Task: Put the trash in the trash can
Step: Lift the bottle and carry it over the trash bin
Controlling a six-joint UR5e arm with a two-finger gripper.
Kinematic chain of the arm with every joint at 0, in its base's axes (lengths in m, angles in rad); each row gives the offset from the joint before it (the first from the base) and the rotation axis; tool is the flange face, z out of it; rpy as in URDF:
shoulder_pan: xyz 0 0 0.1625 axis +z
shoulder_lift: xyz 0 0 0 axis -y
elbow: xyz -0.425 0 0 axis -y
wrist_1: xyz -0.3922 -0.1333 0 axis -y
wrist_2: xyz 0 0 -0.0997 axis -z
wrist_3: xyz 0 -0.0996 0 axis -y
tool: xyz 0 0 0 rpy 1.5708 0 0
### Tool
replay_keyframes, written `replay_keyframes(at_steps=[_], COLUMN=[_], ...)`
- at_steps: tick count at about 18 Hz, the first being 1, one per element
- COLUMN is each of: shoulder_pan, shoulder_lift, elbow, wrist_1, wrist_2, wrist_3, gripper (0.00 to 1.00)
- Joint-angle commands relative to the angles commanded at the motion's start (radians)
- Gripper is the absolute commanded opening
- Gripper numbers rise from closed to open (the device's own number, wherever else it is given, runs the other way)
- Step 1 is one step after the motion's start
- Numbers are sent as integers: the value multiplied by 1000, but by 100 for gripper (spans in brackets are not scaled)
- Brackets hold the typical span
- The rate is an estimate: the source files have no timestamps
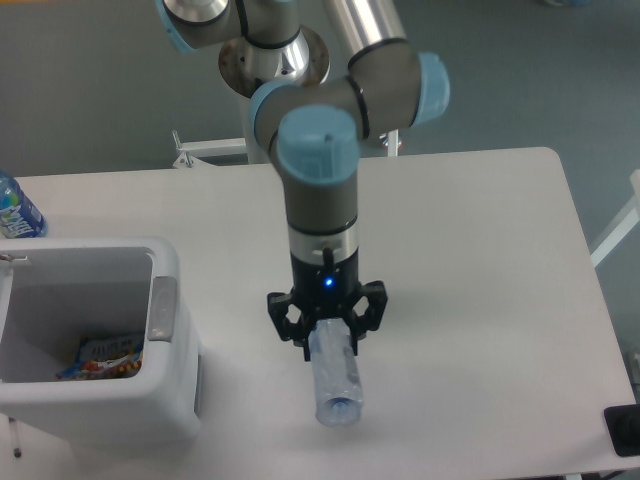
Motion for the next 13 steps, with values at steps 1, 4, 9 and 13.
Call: replay_keyframes(at_steps=[1, 4, 9, 13], shoulder_pan=[14, 48, 34, 2], shoulder_lift=[2, 3, 23, 44], elbow=[20, 66, 92, 106], wrist_1=[5, 23, 87, 95], wrist_2=[-38, -140, -157, -168], wrist_3=[-3, -3, -5, -3], gripper=[61, 60, 60, 60])
